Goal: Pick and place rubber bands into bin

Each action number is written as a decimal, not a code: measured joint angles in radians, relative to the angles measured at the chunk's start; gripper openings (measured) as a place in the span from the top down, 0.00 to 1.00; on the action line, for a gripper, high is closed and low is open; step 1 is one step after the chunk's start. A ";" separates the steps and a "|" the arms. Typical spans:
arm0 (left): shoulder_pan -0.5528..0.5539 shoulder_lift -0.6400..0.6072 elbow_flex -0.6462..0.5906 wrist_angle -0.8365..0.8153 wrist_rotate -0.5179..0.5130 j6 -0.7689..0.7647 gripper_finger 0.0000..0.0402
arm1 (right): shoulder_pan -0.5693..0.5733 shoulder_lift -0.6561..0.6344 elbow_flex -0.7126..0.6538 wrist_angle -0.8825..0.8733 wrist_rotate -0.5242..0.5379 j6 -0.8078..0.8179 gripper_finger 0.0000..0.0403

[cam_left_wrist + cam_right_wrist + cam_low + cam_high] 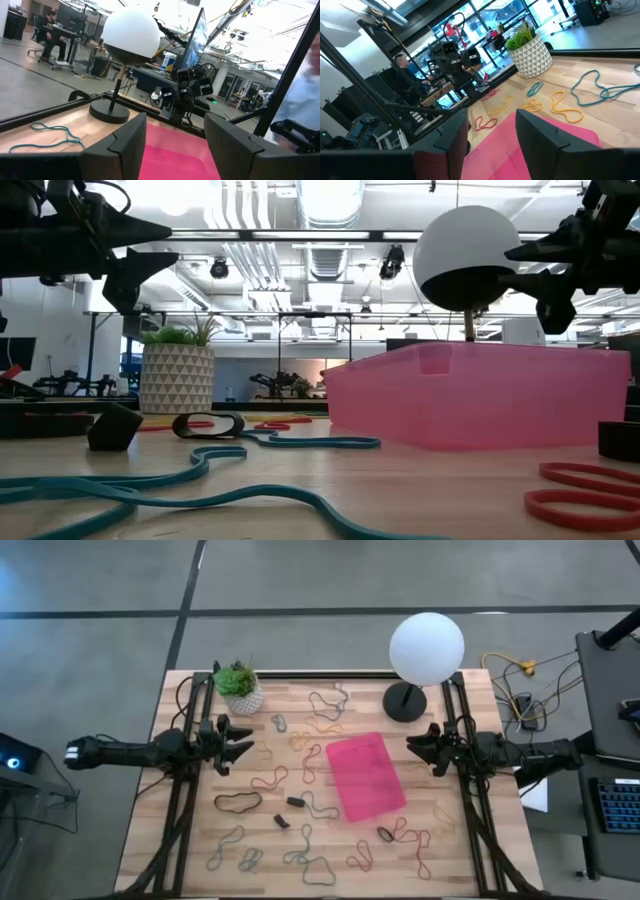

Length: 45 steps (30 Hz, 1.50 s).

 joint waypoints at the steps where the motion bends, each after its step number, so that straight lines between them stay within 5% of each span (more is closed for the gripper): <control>1: 0.000 0.000 0.000 0.000 0.000 0.000 0.54 | 0.000 0.000 0.000 0.000 0.000 0.000 0.62; 14: -0.001 0.000 0.000 0.000 0.000 0.000 0.54 | 0.000 0.000 0.000 0.004 0.001 0.001 0.62; 25: -0.001 0.000 0.000 0.000 0.000 0.000 0.54 | 0.000 0.060 0.006 0.285 0.054 0.104 0.62; 29: -0.001 0.000 0.000 0.001 0.000 0.000 0.54 | -0.002 0.228 0.089 0.295 0.065 -0.050 0.62; 34: -0.001 0.000 0.000 0.000 0.000 0.000 0.54 | -0.002 0.426 0.250 0.291 0.131 -0.505 0.62; 36: -0.001 0.000 0.000 0.000 0.000 0.000 0.54 | -0.001 0.466 0.341 0.199 0.249 -0.451 0.62; 40: -0.001 0.000 0.000 0.000 0.000 0.000 0.54 | -0.008 0.543 0.572 -0.277 0.452 -0.144 0.62; 42: 0.000 0.000 0.000 0.000 0.000 0.000 0.54 | -0.008 0.590 0.670 -0.557 0.488 -0.031 0.62; 45: 0.000 0.000 0.000 0.000 0.000 0.000 0.54 | 0.001 0.652 0.778 -0.733 0.471 0.165 0.62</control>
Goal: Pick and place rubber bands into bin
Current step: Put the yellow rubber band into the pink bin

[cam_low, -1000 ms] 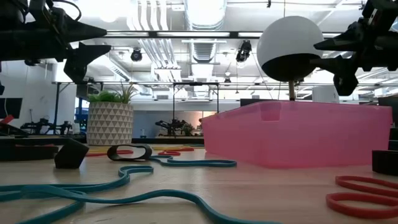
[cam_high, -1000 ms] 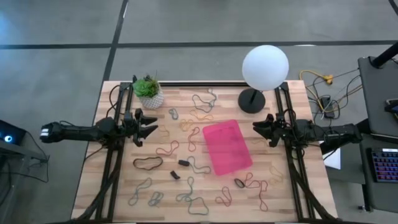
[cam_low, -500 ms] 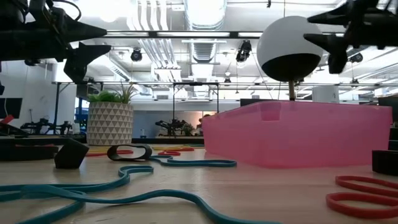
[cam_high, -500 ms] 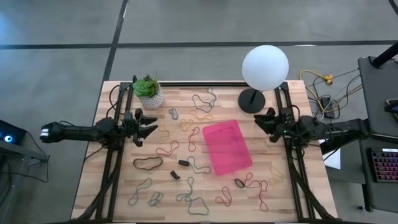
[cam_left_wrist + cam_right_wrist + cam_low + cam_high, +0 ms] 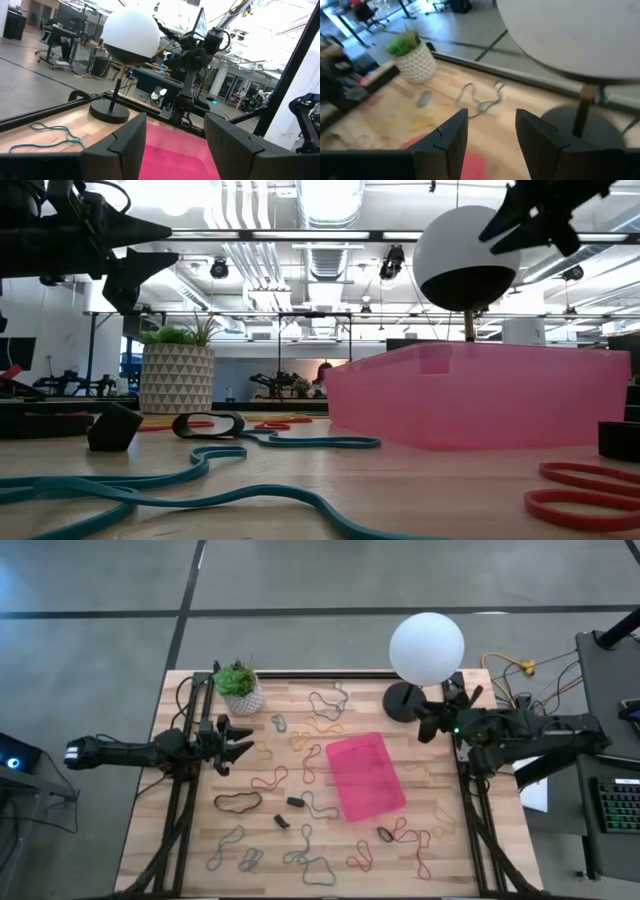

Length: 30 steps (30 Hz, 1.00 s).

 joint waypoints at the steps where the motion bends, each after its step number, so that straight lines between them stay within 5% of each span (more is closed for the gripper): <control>1: 0.000 0.001 0.000 0.000 0.001 0.000 0.54 | 0.006 0.014 0.020 -0.002 -0.024 0.032 0.62; 5: 0.000 0.001 0.000 0.000 0.000 0.000 0.54 | 0.012 0.103 0.067 -0.017 -0.186 0.017 0.62; 12: 0.000 0.000 0.000 0.000 0.000 0.000 0.54 | 0.045 0.308 0.170 -0.491 -0.303 0.298 0.62; 21: 0.000 0.000 0.000 0.000 0.000 0.000 0.54 | 0.321 0.587 0.365 -0.817 -0.425 0.488 0.62; 30: -0.001 0.000 0.000 0.000 0.000 0.000 0.54 | 0.518 0.775 0.384 -0.886 -0.759 0.586 0.62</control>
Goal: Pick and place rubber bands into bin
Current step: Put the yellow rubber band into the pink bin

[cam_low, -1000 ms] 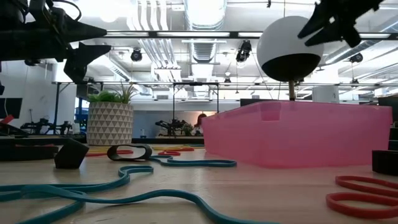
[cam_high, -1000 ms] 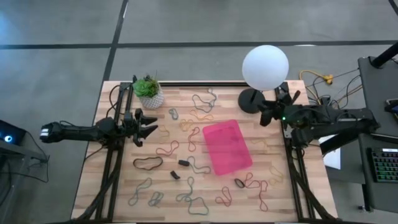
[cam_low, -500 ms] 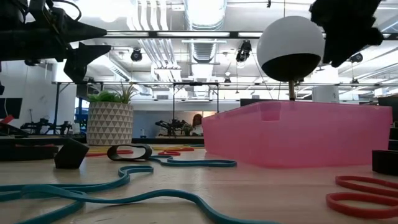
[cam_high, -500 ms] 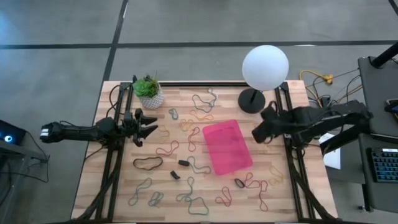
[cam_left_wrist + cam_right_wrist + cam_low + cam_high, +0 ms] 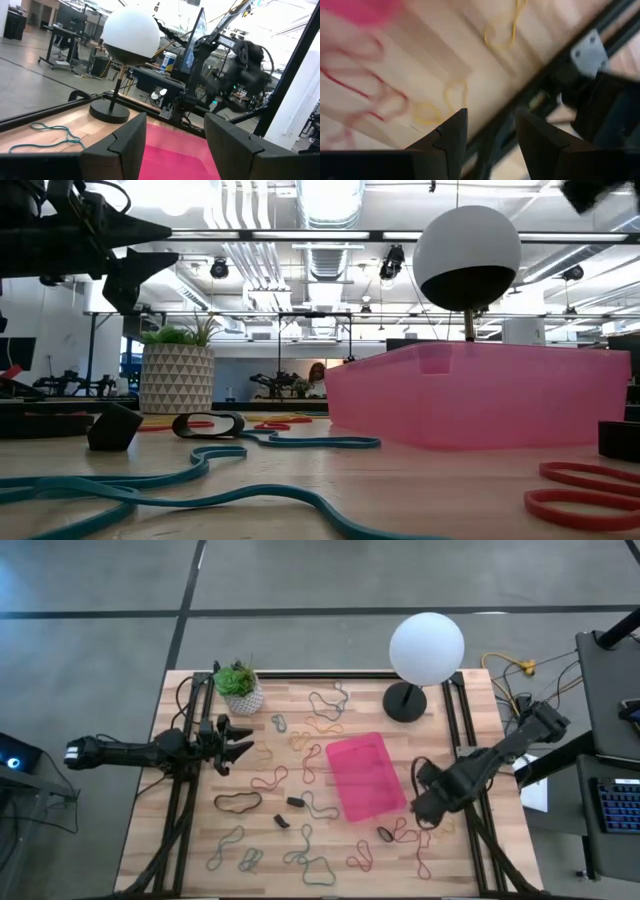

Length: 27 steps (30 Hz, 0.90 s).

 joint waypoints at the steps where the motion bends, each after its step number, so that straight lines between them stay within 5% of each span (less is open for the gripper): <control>1: 0.000 0.000 0.000 0.000 0.000 0.000 0.54 | 0.013 0.013 -0.016 0.003 -0.017 -0.005 0.62; 7: 0.000 0.000 0.000 0.000 0.000 0.000 0.54 | -0.012 -0.005 -0.135 0.096 -0.028 -0.141 0.62; 17: 0.000 0.000 0.000 0.001 0.000 0.000 0.54 | -0.248 -0.313 -0.468 0.350 -0.022 -0.131 0.62; 22: 0.000 0.002 0.000 -0.001 0.000 0.000 0.54 | -0.347 -0.293 -0.448 0.388 0.129 0.010 0.62; 27: 0.001 -0.002 0.000 -0.001 0.001 0.000 0.54 | -0.451 -0.197 -0.449 0.400 0.111 0.244 0.62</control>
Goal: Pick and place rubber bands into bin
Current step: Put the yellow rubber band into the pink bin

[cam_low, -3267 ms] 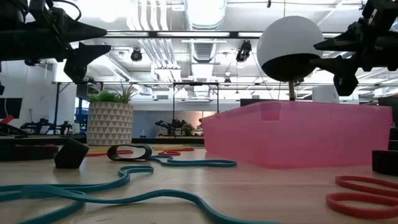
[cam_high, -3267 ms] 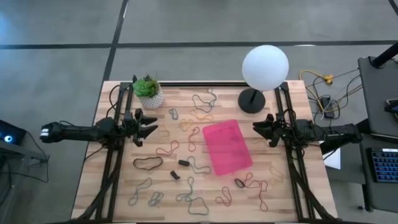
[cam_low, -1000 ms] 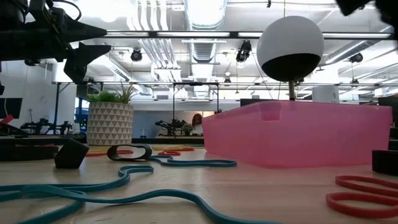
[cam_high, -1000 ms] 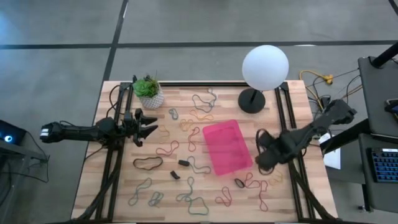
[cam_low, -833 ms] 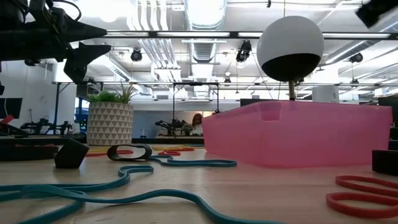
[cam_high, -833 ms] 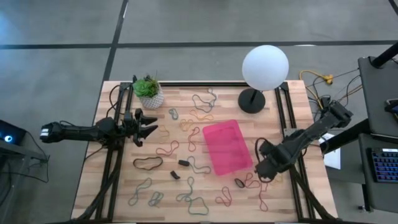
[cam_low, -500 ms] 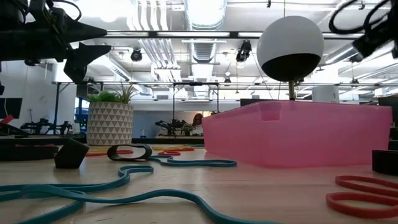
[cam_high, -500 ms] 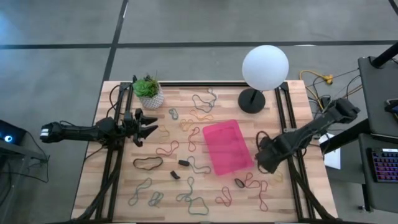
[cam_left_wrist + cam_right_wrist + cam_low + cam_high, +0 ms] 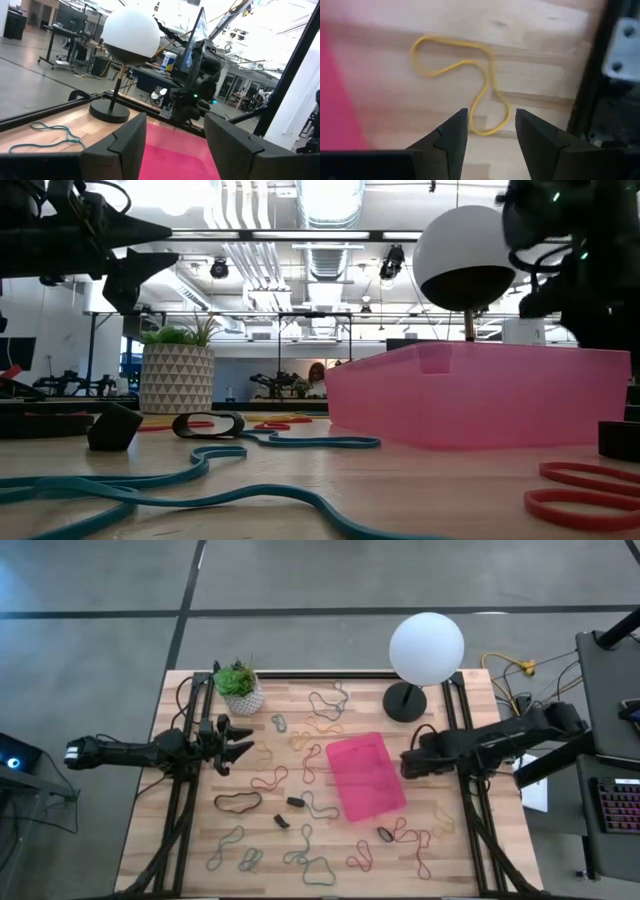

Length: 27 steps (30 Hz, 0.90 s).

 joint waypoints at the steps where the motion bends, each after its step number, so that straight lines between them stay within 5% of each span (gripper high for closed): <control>1: 0.000 0.000 0.000 0.000 -0.001 0.000 0.54 | -0.012 0.024 0.000 0.003 0.002 0.026 0.62; 7: 0.000 0.001 0.000 0.001 0.000 0.000 0.54 | -0.080 0.153 -0.003 0.026 -0.038 0.117 0.62; 18: 0.000 0.001 0.000 0.001 -0.001 0.000 0.54 | -0.110 0.321 -0.011 0.105 0.001 -0.145 0.62; 27: -0.001 0.001 0.000 0.001 0.000 0.000 0.54 | -0.211 0.329 -0.020 0.132 -0.029 -0.378 0.62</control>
